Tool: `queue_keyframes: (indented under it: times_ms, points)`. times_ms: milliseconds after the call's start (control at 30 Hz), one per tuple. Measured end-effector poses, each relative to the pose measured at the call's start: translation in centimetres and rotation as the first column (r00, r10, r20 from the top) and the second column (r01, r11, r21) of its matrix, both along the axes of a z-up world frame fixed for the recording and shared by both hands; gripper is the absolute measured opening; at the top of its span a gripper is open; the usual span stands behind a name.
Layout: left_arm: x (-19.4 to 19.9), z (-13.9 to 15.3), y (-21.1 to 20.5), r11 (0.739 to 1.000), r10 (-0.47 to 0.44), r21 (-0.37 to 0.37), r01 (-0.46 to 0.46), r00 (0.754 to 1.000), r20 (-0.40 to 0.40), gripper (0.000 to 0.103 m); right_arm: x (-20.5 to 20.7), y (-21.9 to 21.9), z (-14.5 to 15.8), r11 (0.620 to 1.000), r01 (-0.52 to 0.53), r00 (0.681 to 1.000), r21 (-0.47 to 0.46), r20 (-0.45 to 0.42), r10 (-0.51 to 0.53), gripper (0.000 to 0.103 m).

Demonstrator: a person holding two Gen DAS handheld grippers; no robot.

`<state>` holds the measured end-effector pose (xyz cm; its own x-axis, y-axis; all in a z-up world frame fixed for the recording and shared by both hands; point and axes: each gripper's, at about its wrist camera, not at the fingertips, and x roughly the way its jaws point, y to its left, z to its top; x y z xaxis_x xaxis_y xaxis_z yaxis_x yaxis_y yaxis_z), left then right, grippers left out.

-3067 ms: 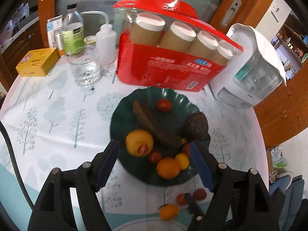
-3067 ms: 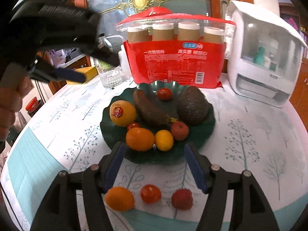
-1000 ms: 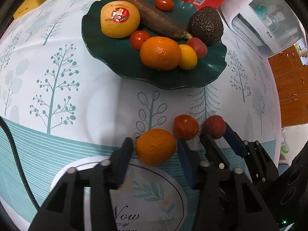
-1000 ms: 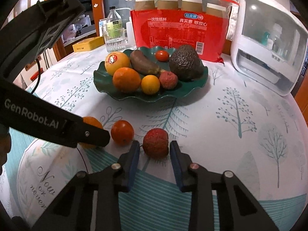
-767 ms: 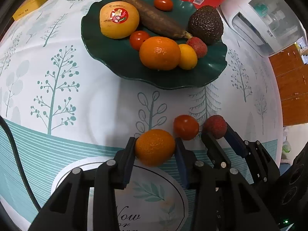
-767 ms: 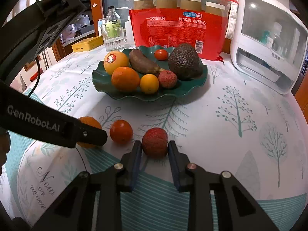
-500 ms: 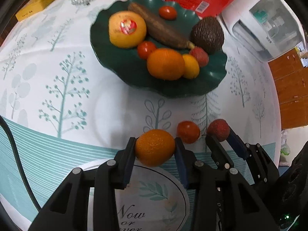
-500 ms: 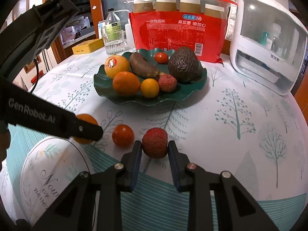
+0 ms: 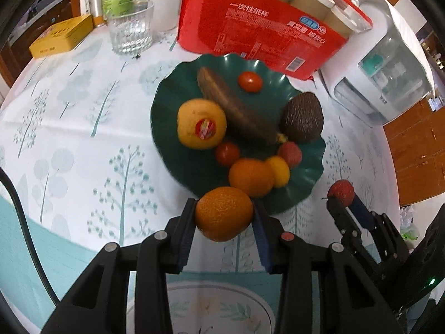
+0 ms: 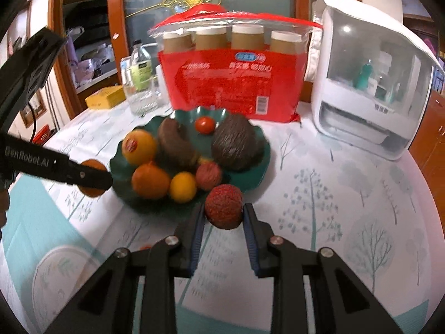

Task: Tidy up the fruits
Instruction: 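Carry the orange and lychee onto the green plate and open both tools, then lower the right tool to the red cherry tomato and close on it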

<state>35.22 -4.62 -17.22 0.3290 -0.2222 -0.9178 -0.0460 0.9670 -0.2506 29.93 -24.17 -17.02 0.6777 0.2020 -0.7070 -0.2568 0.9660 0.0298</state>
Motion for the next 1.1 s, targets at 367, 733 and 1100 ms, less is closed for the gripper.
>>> queue_keyframes:
  times_ms: [367, 733, 1100]
  points:
    - [2.8, -1.4, -0.7, 1.000, -0.018, 0.000, 0.018, 1.000, -0.010, 0.038, 3.9, 0.5, -0.8, 1.000, -0.010, 1.000, -0.012, 0.002, 0.010, 0.028]
    - [2.2, -0.6, 0.3, 1.000, -0.006, 0.020, 0.006, 1.000, -0.002, 0.062, 4.8, 0.0, -0.9, 0.999, 0.033, 0.999, 0.018, -0.028, -0.033, 0.043]
    - [-1.5, 0.8, 1.5, 1.000, 0.003, -0.006, -0.003, 1.000, -0.003, 0.071, 0.9, 0.8, -0.2, 0.998, 0.014, 0.998, 0.056, -0.065, -0.010, 0.044]
